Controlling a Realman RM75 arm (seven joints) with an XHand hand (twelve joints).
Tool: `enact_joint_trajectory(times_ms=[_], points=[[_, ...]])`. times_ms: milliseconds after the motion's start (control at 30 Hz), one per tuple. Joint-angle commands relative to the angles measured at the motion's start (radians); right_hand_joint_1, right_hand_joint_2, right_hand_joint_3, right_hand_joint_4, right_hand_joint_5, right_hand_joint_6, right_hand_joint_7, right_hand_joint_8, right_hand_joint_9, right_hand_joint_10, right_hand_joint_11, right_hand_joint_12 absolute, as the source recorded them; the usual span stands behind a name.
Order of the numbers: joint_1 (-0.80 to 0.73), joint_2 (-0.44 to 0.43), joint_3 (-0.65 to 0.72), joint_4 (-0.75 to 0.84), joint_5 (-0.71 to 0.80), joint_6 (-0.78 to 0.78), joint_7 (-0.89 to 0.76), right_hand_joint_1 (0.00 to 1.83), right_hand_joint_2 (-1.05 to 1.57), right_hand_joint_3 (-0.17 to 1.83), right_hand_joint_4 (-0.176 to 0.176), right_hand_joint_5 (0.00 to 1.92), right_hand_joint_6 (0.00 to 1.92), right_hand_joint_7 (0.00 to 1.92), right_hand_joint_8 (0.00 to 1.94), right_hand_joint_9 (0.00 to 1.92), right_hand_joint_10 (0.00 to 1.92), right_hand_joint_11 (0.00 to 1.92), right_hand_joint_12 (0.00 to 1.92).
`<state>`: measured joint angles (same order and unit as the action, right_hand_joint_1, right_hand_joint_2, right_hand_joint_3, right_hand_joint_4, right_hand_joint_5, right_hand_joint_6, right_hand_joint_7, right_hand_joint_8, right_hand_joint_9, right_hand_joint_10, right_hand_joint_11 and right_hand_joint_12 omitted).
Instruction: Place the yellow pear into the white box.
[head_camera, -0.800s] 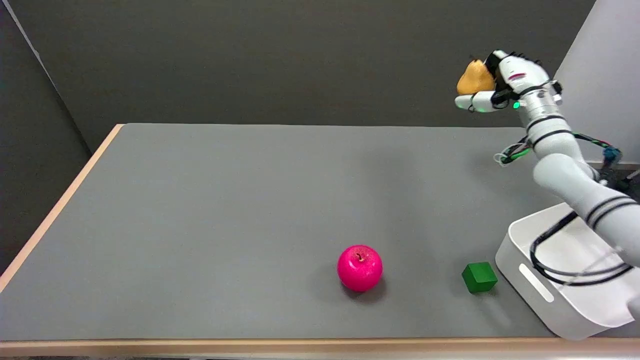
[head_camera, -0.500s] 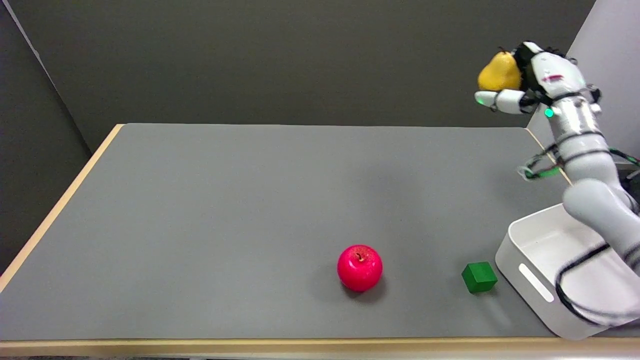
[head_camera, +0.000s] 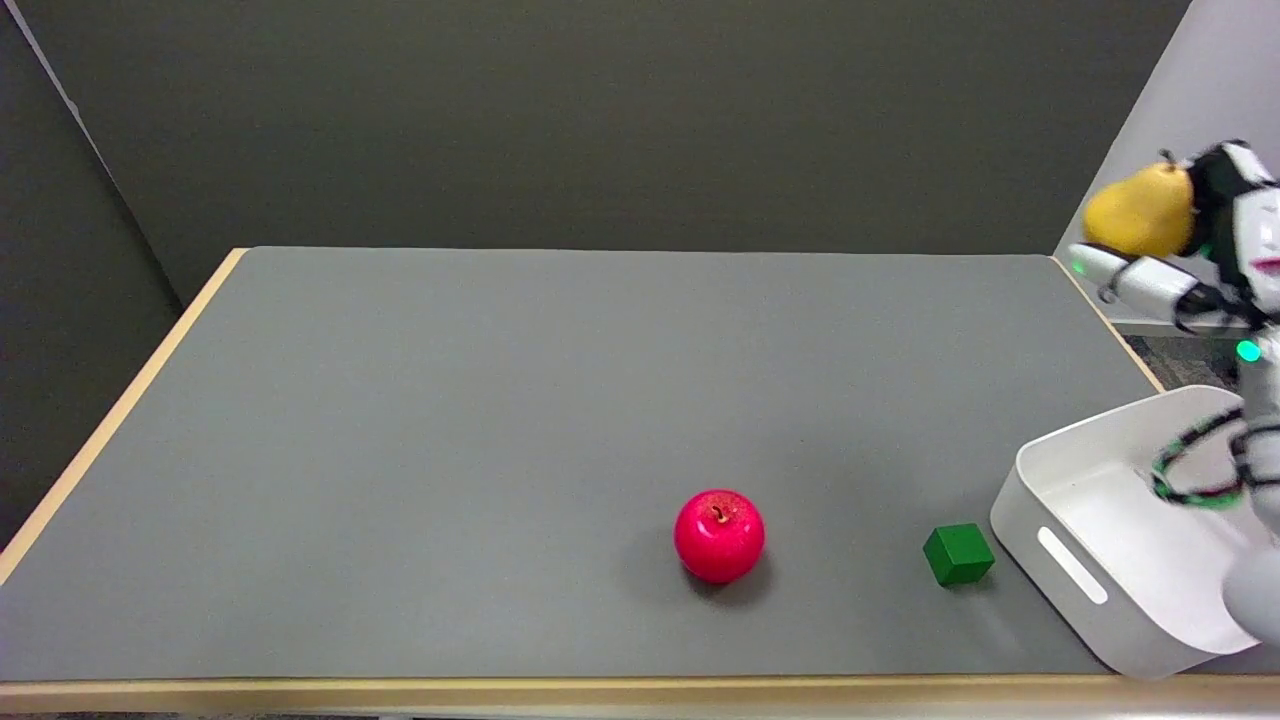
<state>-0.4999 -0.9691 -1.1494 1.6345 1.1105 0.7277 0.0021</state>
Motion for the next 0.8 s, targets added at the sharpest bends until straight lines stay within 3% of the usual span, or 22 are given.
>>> enact_joint_trajectory(times_ms=[33,600,800], points=[[-0.341,-0.143,0.042,0.051,-0.077,0.376,0.105,1.2,0.93,0.61,-0.114,0.67,1.46,0.92,1.4,0.86,1.55,0.74,1.92],[-0.335,-0.123,-0.275,-0.177,0.064,0.778,0.232,1.2,0.93,0.62,-0.106,0.68,1.46,0.92,1.41,0.86,1.57,0.73,1.92],[-0.328,-0.109,-0.347,-0.225,0.119,0.833,0.232,1.2,0.92,0.63,-0.102,0.68,1.46,0.92,1.41,0.86,1.57,0.73,1.92]])
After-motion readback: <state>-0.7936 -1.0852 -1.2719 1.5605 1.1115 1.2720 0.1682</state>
